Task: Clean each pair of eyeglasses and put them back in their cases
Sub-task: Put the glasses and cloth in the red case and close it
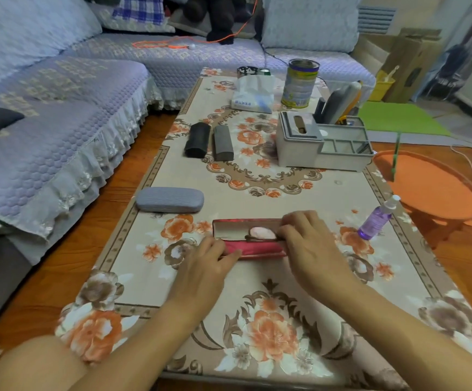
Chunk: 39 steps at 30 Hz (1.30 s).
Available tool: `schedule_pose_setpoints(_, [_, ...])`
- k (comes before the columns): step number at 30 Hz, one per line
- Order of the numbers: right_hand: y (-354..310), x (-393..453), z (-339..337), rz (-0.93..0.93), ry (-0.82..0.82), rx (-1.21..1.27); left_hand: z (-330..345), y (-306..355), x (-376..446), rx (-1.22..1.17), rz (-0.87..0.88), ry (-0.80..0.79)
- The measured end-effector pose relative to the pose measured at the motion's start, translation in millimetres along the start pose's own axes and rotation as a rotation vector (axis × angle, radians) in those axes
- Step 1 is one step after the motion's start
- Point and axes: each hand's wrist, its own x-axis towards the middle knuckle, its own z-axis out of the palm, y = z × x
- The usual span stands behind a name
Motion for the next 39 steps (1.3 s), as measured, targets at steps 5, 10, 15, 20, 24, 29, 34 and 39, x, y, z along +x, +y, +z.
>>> schedule_pose_setpoints(5, [-30, 17, 38, -0.052, -0.140, -0.023, -7, 2, -5, 0.014, -0.023, 0.055])
schedule_pose_setpoints(10, [-28, 20, 49, -0.064, -0.149, -0.014, -6, 0, -7, -0.116, -0.136, 0.053])
schedule_pose_setpoints(15, [-23, 19, 44, -0.129, -0.146, 0.027, -6, 0, -5, -0.191, -0.252, 0.042])
schedule_pose_setpoints(20, [-29, 23, 47, -0.092, -0.161, -0.005, -6, 0, -4, -0.262, -0.312, 0.052])
schedule_pose_setpoints(24, [-43, 22, 49, -0.031, -0.127, -0.048, -7, 1, -2, -0.302, -0.333, 0.046])
schedule_pose_setpoints(29, [-47, 20, 39, -0.043, -0.153, -0.054, -7, 0, -4, -0.330, -0.329, 0.043])
schedule_pose_setpoints(34, [-40, 21, 47, -0.041, -0.154, -0.082, -6, 0, -3, -0.345, -0.327, 0.044])
schedule_pose_setpoints(39, [-37, 15, 50, -0.070, -0.181, -0.064, -6, 2, -3, -0.326, -0.316, 0.039])
